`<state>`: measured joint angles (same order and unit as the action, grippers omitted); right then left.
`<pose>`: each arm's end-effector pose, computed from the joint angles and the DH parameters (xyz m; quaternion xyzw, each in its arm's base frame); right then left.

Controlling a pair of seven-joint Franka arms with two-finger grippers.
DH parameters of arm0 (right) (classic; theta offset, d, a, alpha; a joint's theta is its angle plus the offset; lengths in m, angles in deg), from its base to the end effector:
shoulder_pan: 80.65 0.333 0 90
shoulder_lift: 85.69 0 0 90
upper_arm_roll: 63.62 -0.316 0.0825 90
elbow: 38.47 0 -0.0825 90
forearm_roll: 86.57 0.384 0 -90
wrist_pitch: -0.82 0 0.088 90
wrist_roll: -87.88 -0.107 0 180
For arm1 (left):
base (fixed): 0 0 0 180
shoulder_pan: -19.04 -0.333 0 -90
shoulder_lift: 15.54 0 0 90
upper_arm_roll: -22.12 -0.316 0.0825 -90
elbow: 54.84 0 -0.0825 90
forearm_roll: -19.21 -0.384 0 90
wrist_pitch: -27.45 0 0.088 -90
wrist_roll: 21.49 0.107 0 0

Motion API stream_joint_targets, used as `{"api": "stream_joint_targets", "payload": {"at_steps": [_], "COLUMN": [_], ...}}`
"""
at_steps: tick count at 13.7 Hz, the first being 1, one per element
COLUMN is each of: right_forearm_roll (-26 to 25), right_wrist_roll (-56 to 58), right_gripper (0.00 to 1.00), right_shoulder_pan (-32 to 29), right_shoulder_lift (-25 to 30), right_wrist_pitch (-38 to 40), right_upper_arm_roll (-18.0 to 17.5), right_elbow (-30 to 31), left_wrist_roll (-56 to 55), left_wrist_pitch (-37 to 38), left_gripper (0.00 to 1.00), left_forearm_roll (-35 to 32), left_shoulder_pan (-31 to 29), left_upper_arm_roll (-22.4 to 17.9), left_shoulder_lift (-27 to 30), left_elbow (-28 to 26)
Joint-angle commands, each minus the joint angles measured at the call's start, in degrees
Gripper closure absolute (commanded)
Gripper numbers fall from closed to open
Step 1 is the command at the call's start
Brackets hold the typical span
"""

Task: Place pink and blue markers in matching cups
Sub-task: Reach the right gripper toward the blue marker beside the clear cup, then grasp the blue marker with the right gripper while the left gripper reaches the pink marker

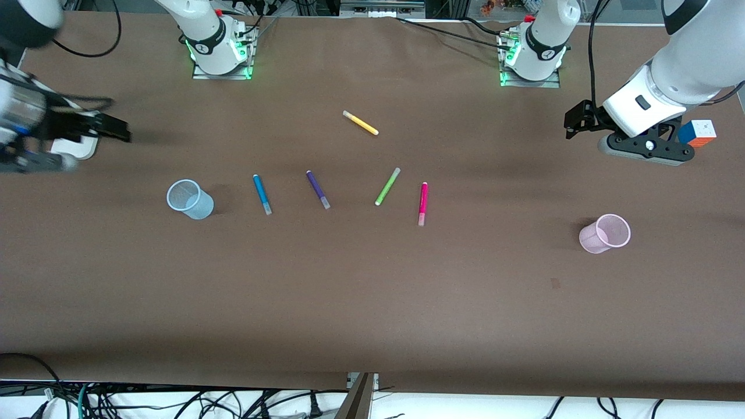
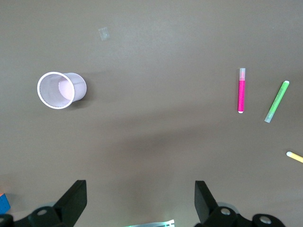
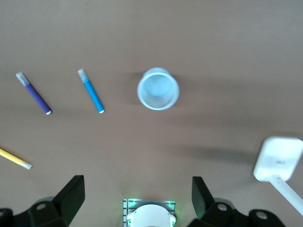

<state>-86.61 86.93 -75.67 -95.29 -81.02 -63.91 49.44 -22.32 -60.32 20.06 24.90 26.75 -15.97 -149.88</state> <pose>0.5789 0.0531 0.5356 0.9900 0.0374 -0.1361 0.0073 0.5384 -0.1012 0.5761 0.9942 -0.0838 -0.0676 0.0011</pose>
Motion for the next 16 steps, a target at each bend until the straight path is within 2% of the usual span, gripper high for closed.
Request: {"api": "stream_joint_targets", "payload": {"at_steps": [1,4,8,13,16], "right_forearm_roll": [0.5,0.3,0.4,0.5,0.6], "right_wrist_roll": [0.4,0.5,0.4,0.4,0.3], "right_gripper": [0.00,0.00,0.00,0.00,0.00], "right_shoulder_pan": [4.4,8.5,12.6,15.0,15.8], "right_shoulder_lift": [-6.5,-11.9,-17.6,-21.5,-22.7], "right_wrist_pitch": [-3.4,-10.4,-21.8,-37.0,-42.3], "right_upper_arm_roll": [0.1,0.1,0.1,0.1,0.1], "right_elbow": [-1.1,-0.7,3.1,10.3,13.9], "left_wrist_roll": [1.1,1.2,0.9,-3.4,-7.6], "left_wrist_pitch": [0.5,0.5,0.7,-0.1,-2.8], "left_gripper": [0.00,0.00,0.00,0.00,0.00], "left_forearm_roll": [1.1,1.1,1.1,1.2,1.2], "left_shoulder_pan": [-0.4,-0.4,-0.4,1.0,1.4], "left_upper_arm_roll": [0.0,0.1,0.1,0.8,3.9], "left_shoulder_lift": [0.2,0.2,0.2,-1.3,-3.7], "left_elbow": [0.0,-0.1,-0.2,-0.1,-0.6]}}
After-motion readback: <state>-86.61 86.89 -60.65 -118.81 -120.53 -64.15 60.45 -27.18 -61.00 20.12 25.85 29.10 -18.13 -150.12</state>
